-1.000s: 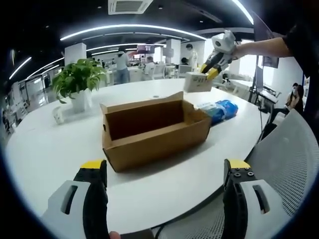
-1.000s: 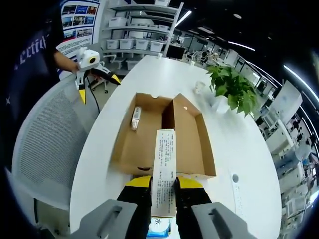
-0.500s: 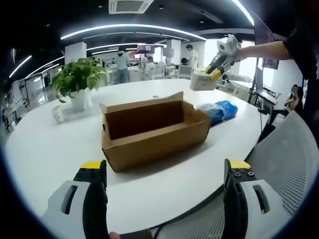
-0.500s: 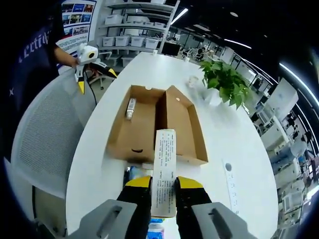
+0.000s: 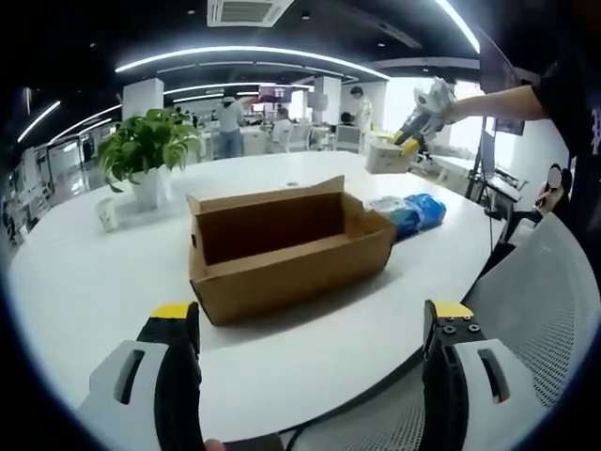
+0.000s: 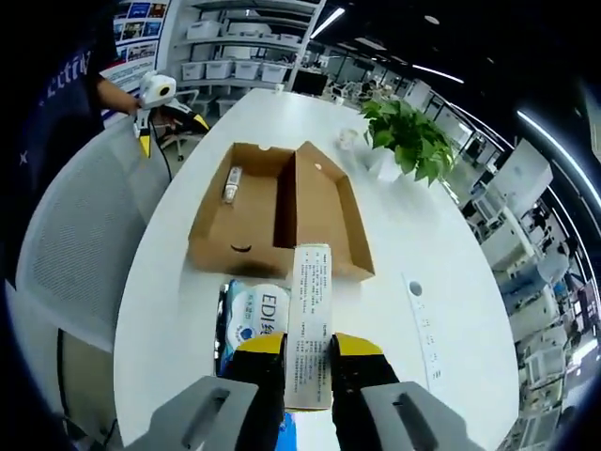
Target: Operate the shoe box by opening the lid, removing the specified soft item, and placing it in the target area until the item is outside and the box remains undamaged.
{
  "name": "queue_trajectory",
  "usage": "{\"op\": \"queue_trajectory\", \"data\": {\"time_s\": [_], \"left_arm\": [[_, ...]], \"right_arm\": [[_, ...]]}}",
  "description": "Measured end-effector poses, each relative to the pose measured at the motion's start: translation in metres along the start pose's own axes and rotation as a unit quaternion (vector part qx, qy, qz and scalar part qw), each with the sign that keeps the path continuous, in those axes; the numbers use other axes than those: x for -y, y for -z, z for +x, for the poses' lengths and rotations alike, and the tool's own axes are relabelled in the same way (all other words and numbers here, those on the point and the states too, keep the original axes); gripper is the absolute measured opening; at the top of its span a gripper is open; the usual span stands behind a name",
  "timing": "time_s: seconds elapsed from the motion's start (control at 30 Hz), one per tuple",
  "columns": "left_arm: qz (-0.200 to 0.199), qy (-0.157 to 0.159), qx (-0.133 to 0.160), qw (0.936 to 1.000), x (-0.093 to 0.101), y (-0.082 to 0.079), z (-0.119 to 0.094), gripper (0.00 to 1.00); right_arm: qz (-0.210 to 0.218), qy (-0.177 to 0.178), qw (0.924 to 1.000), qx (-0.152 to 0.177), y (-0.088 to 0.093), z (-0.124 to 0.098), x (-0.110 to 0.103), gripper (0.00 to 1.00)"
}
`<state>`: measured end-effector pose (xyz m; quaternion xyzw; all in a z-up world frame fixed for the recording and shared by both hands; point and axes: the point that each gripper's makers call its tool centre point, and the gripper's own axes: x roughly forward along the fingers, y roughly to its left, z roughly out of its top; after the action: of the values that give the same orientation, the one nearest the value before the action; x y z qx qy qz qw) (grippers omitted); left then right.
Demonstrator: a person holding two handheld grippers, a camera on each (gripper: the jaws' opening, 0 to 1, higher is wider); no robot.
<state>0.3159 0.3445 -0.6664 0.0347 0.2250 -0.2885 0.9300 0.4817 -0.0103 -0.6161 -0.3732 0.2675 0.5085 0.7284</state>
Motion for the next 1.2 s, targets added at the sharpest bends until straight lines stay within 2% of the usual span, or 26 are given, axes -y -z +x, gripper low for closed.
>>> {"op": "queue_trajectory", "data": {"time_s": [0.23, 0.53, 1.2], "left_arm": [[0.0, 0.003, -0.001, 1.0, 0.001, 0.001, 0.001, 0.99], [-0.001, 0.002, -0.002, 1.0, 0.001, 0.001, 0.001, 0.99], [0.003, -0.005, -0.028, 0.9996, -0.002, 0.01, 0.002, 0.99]], "right_arm": [[0.003, 0.005, 0.9998, -0.017, 0.024, -0.003, 0.009, 0.13], [0.0, 0.004, 0.9996, -0.029, 0.041, -0.001, 0.013, 0.13], [-0.001, -0.006, 0.9984, -0.056, 0.084, 0.011, 0.016, 0.13]]}}
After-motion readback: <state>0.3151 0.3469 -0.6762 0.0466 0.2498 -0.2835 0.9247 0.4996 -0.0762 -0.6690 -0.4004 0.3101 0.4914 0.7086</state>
